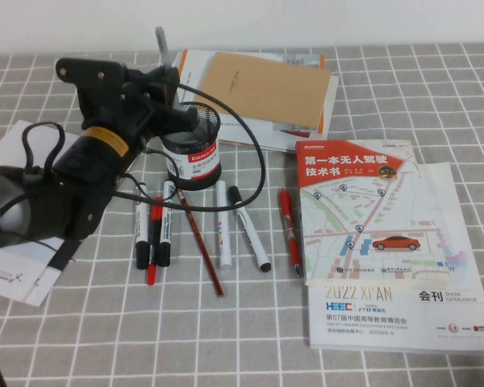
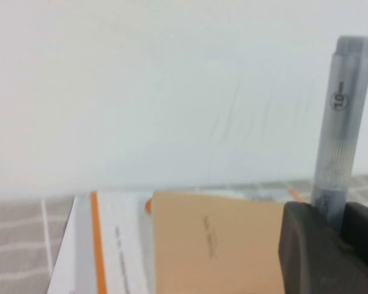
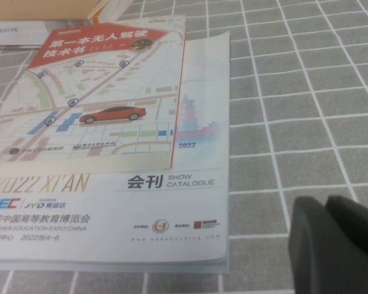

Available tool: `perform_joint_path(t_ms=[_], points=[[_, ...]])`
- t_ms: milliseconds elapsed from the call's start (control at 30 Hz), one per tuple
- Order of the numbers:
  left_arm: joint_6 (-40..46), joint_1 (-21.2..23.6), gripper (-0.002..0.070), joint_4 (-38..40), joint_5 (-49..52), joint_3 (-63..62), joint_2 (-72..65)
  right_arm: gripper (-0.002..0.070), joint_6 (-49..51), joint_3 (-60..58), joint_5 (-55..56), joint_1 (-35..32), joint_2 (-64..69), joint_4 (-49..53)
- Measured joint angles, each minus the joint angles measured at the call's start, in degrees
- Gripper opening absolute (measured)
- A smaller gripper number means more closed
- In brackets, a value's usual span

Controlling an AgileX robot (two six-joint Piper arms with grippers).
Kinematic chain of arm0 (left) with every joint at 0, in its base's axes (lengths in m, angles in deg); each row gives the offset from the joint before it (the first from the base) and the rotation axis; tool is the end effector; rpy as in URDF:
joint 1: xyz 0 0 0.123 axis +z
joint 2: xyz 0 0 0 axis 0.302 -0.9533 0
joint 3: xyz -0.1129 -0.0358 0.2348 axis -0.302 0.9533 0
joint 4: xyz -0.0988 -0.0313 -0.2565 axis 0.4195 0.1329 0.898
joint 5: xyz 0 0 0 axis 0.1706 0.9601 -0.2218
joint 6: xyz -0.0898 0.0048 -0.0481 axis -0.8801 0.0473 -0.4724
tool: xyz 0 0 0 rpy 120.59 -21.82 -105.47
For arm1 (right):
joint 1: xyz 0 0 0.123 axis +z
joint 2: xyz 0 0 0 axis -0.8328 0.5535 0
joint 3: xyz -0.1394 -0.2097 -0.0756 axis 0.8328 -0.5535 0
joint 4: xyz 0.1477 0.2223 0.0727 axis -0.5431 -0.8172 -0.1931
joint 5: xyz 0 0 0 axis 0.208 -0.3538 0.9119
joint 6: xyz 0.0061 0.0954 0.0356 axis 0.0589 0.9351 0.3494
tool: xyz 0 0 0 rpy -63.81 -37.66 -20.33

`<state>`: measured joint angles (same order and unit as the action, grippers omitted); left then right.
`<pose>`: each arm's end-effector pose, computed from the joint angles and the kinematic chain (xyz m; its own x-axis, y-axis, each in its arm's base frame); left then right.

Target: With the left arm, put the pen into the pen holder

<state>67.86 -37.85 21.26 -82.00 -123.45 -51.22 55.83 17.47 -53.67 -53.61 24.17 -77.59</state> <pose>0.3928 -0.1570 0.1848 -0.0460 -0.0801 -0.9957 0.4439 0.8913 -0.0922 0.1088 0.0119 0.1655 -0.3344 0.1632 -0.9282 -0.0495 0.9805 0.1902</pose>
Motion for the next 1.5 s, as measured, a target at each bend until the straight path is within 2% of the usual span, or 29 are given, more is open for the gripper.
perform_joint_path(t_ms=[467, 567, 767, 900, 1033, 1167, 1267, 1333, 1500], points=[[1.2, 1.0, 0.0051, -0.6, 0.4, 0.0, -4.4, -0.0012, 0.0, 0.0, 0.0, 0.0, 0.0, 0.0], [1.4, 1.0, 0.0083, -0.6, 1.2, 0.0, -4.4, -0.0013, 0.0, 0.0, 0.0, 0.0, 0.0, 0.0], [1.5, 1.0, 0.0191, 1.2, 1.7, 0.0, -4.4, -0.0013, 0.0, 0.0, 0.0, 0.0, 0.0, 0.0], [1.6, 1.0, 0.0206, 2.9, 2.6, 0.0, -4.0, -0.0013, 0.0, 0.0, 0.0, 0.0, 0.0, 0.0], [1.6, 1.0, 0.0208, 3.3, 8.6, 0.0, -0.8, -0.0013, 0.0, 0.0, 0.0, 0.0, 0.0, 0.0], [1.6, 1.0, 0.0174, 3.1, 17.8, 0.0, 6.1, -0.0012, 0.0, 0.0, 0.0, 0.0, 0.0, 0.0], [1.6, 1.0, 0.0069, 2.2, 25.8, 0.0, 13.0, -0.0013, 0.0, 0.0, 0.0, 0.0, 0.0, 0.0], [1.6, 1.0, 0.0027, 1.7, 30.2, 0.3, 17.3, -0.0013, 0.0, 0.0, 0.0, 0.0, 0.0, 0.0], [1.6, 1.0, 0.0002, 0.7, 33.9, 6.4, 30.2, -0.0013, 0.0, 0.0, 0.0, 0.0, 0.0, 0.0]])
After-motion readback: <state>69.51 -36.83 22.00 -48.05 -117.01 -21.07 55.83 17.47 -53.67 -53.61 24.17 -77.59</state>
